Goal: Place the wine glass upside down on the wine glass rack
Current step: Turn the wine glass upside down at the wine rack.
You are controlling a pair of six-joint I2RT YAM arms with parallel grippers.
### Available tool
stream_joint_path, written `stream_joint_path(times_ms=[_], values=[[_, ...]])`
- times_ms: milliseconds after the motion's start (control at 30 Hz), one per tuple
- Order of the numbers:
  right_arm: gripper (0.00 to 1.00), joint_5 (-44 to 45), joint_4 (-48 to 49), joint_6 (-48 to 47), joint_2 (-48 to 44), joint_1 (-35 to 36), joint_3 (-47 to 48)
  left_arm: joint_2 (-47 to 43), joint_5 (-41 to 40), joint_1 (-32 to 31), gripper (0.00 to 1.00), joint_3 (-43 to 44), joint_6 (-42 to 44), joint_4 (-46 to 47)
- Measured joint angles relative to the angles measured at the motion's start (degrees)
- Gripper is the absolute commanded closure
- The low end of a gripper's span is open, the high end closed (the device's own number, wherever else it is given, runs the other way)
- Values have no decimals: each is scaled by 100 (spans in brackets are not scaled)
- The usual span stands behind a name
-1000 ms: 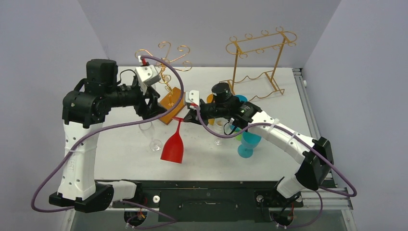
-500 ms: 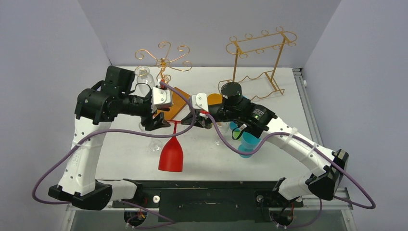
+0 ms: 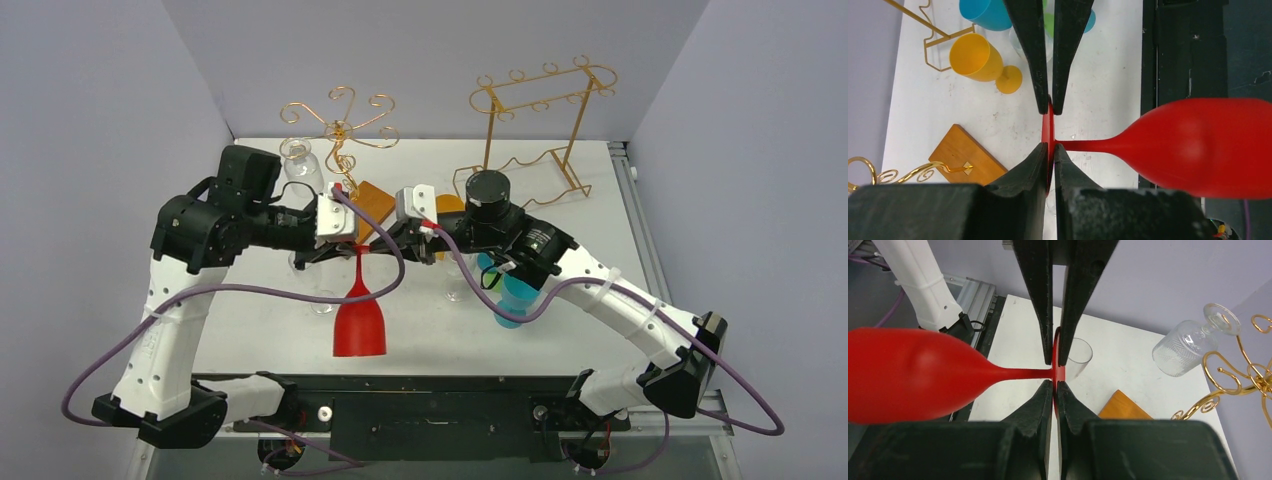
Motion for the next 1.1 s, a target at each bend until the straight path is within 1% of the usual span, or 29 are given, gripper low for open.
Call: stream_joint_path(times_ms=[33, 100, 133, 167, 200, 233, 267, 367, 500, 633, 800, 867, 967, 1100], values=[[82, 48, 72, 94, 0, 11, -13, -4, -35, -4, 96, -2, -57, 28], [75, 122, 348, 376, 0, 0, -68, -52, -127, -24, 98, -44, -179, 212], [69, 157, 546, 564, 0, -28, -109, -96, -210, -37, 98, -105, -219, 378], [61, 177, 664, 699, 0, -48, -129, -160, -306, -46, 98, -208, -258, 586], [49, 221, 844, 905, -2, -68, -184, -245, -415, -46, 99, -343, -308, 793], [35, 275, 964, 1082, -9, -96, -238, -358, -573, -46, 99, -518, -337, 1045], [32, 334, 1067, 1294, -22, -116, -308, -466, -704, -46, 99, -660, -339, 1252], [31, 531, 1305, 1926, -177, -201, -658, -754, -1067, -46, 98, -922, -256, 1757], [30, 737, 1521, 2820, -507, -326, -1137, -1108, -1353, -46, 98, -1045, -28, 2393], [30, 767, 2308, 3847, -713, -341, -1606, -1624, -1414, -46, 98, -1469, 238, 3165], [30, 730, 3226, 4907, -586, -221, -1952, -2190, -1384, -48, 98, -2087, 579, 3930], [29, 715, 3414, 5104, -450, -144, -1950, -2280, -1353, -66, 98, -2159, 686, 4107], [29, 710, 3445, 5149, -234, -48, -1845, -2328, -1318, -68, 98, -2199, 811, 4249], [29, 723, 3088, 4927, 120, 55, -1458, -2358, -1311, -68, 98, -2245, 894, 4282]])
